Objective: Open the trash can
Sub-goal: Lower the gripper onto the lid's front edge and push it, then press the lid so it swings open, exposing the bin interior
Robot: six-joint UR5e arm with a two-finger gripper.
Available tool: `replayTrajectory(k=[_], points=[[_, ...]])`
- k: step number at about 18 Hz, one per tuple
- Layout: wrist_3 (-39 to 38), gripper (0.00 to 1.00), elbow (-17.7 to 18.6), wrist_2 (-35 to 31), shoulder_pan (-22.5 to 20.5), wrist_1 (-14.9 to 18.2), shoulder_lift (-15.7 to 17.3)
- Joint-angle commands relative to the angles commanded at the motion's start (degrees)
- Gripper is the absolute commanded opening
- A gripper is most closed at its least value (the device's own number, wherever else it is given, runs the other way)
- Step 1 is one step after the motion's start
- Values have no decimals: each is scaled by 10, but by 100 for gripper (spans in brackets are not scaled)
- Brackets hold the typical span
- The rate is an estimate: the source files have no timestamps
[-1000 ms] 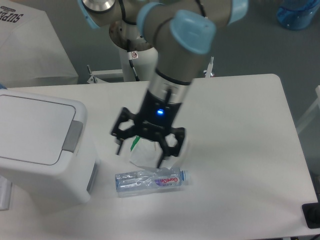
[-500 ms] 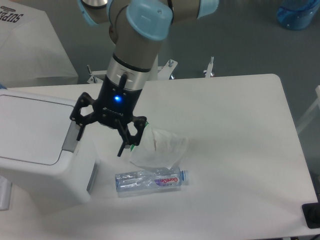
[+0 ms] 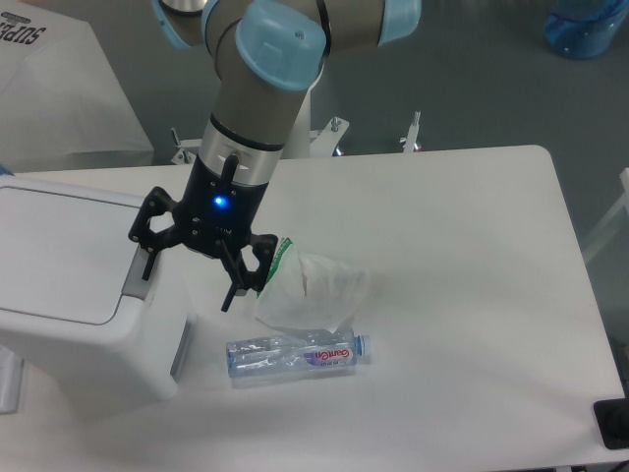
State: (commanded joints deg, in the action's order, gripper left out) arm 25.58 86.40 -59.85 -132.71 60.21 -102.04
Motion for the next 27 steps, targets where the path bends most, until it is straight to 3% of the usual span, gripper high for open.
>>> replayTrajectory(k=[27], points=[[-6, 100, 15, -7, 14, 2, 5]])
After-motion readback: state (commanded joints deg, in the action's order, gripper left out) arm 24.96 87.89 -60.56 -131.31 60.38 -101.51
